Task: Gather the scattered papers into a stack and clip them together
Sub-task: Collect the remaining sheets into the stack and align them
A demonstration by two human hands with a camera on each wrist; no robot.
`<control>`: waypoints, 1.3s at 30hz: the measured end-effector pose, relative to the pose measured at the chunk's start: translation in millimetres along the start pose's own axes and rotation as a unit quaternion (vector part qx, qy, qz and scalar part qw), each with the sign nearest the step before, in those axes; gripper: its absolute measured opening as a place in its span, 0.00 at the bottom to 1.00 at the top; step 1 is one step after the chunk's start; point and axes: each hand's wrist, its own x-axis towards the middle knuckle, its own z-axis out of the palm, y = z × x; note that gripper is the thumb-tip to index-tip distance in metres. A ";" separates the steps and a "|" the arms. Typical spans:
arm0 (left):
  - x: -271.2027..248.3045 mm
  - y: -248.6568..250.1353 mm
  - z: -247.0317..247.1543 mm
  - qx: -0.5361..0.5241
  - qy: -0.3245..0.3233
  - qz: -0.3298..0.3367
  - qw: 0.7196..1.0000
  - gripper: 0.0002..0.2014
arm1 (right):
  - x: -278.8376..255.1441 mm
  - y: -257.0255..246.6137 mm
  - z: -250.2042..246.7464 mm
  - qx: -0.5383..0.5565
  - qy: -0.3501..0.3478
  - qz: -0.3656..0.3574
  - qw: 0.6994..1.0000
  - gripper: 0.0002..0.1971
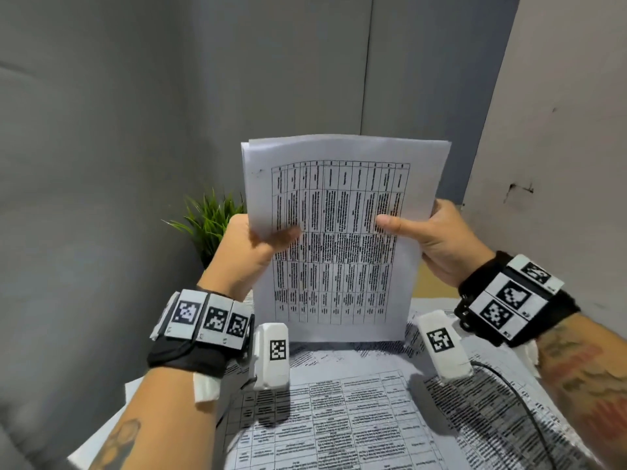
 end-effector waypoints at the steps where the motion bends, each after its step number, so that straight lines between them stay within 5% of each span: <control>1: -0.7 -2.9 -1.0 -0.001 -0.005 -0.011 1.000 0.16 | -1.7 3.1 -0.4 0.001 0.000 0.010 1.000 0.25; 7: -2.7 -13.3 -5.1 0.024 -0.011 -0.042 0.999 0.18 | -14.7 23.4 -0.8 -0.034 -0.054 0.091 0.994 0.24; 11: 2.1 -5.6 -7.2 0.050 0.097 -0.001 0.994 0.11 | -21.4 26.1 -7.1 -0.199 -0.114 0.175 0.958 0.29; 13: 3.7 1.6 -11.1 0.032 0.179 0.018 0.983 0.14 | -30.3 30.6 -6.8 -0.306 -0.182 0.215 0.909 0.30; 17: 6.9 13.3 -19.6 0.030 0.303 0.041 0.952 0.14 | -47.7 41.8 6.5 -0.516 -0.326 0.257 0.749 0.52; 20: 9.7 12.8 -26.0 0.018 0.369 0.043 0.928 0.16 | -57.0 46.3 21.7 -0.556 -0.374 0.217 0.710 0.51; 23: 9.7 13.4 -27.6 0.023 0.380 0.036 0.924 0.22 | -58.1 47.7 35.4 -0.575 -0.409 0.221 0.673 0.36; 25: 8.4 12.5 -28.7 0.038 0.387 0.036 0.921 0.22 | -56.1 50.1 38.8 -0.578 -0.425 0.218 0.661 0.25; 31: 6.5 21.2 -24.1 0.027 0.384 0.045 0.922 0.20 | -45.2 50.4 49.2 -0.568 -0.407 0.098 0.708 0.19; 34: 4.8 25.7 -25.8 0.021 0.386 0.060 0.920 0.22 | -29.1 56.5 69.4 -0.574 -0.404 0.075 0.708 0.11; 39: 2.8 30.1 -31.6 0.000 0.387 0.063 0.920 0.21 | -8.8 73.4 113.4 -0.602 -0.432 0.060 0.669 0.11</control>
